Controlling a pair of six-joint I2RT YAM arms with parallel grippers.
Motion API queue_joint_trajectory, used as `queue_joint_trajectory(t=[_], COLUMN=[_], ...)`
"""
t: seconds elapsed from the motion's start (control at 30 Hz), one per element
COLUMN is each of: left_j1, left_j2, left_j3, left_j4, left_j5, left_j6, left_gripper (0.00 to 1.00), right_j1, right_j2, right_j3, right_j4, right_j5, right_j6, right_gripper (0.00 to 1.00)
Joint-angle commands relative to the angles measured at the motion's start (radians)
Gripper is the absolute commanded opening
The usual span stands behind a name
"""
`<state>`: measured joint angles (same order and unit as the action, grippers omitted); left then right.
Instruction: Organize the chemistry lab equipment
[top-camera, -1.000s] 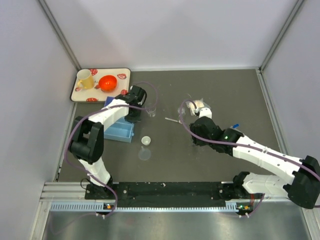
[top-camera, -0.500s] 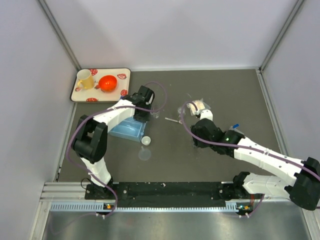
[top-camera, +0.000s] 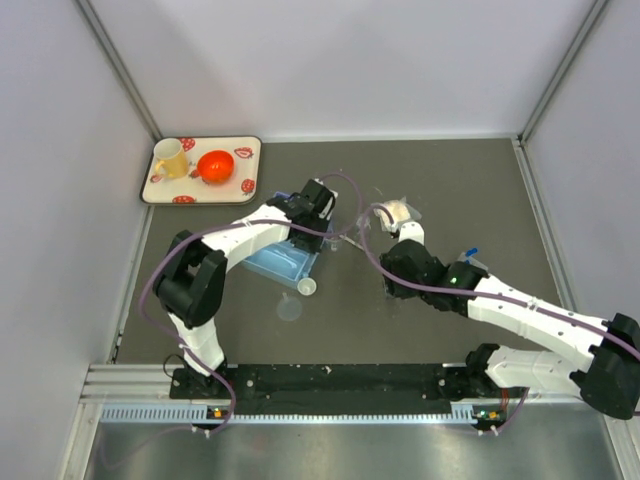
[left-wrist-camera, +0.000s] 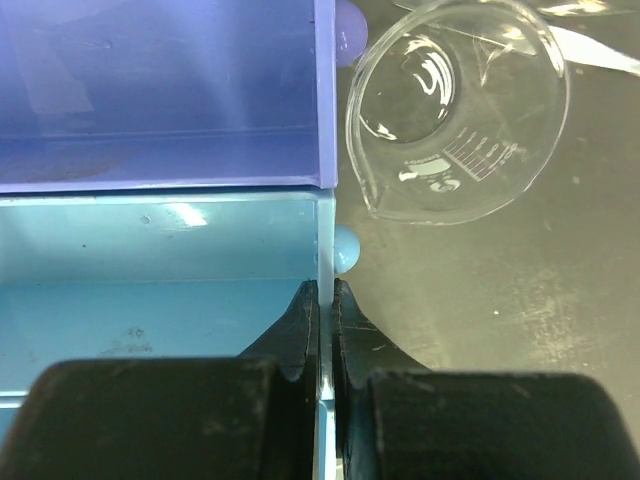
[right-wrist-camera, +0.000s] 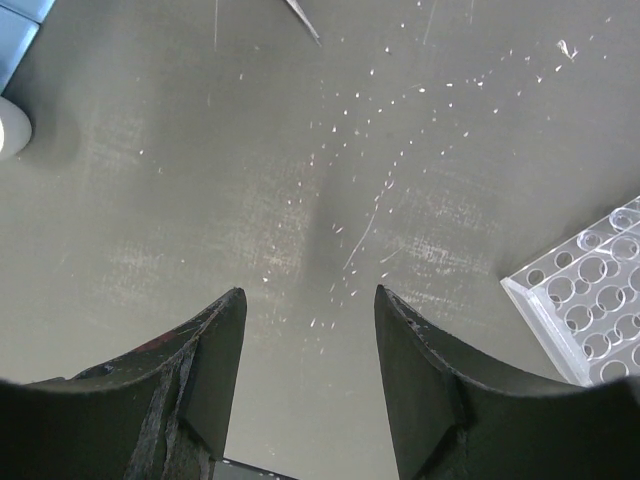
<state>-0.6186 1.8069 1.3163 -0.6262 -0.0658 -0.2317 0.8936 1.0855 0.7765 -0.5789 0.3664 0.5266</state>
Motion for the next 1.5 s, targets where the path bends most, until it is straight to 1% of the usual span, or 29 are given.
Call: queue_joint_trajectory(t=[0.0, 0.27, 0.77, 0.87, 1.2, 1.3, 1.47], left_j1=[-0.065, -0.165, -0.233, -0.234, -0.213, -0.201, -0.101], left_j2=[0.071, 0.088, 0.040, 0.046, 0.078, 0.074, 0.077], left_j3=[-0.009, -0.031, -0.095, -0.083, 0.032, 0.032, 0.003], left_j4=[0.020, 0.065, 0.114, 0.103, 0.007, -0.003, 0.019], left_j5=[0.142, 0.178, 0.238, 0.221, 0.167, 0.136, 0.187], left_j6=[0.002, 0.025, 0.011, 0.008, 0.008, 0.025, 0.048], left_gripper=[0.00, 0.00, 0.00, 0.00, 0.00, 0.00, 0.00], right_j1=[0.019, 0.024, 0.024, 0.024, 0.024, 0.024, 0.025], right_j2=[-0.024, -0.042, -0.045, -0.044, -0.041, -0.042, -0.045], right_j3=[0.003, 0.009, 0.021, 0.024, 0.040, 0.040, 0.035], right_j4=[-0.018, -0.056, -0.101, -0.108, -0.131, -0.131, -0.134], right_j5=[0.023, 0.040, 0.062, 0.066, 0.086, 0.088, 0.091], right_j6=[0.019, 0.026, 0.029, 0.029, 0.023, 0.020, 0.024], right_gripper=[0.54, 0.54, 0.54, 0.54, 0.54, 0.54, 0.54])
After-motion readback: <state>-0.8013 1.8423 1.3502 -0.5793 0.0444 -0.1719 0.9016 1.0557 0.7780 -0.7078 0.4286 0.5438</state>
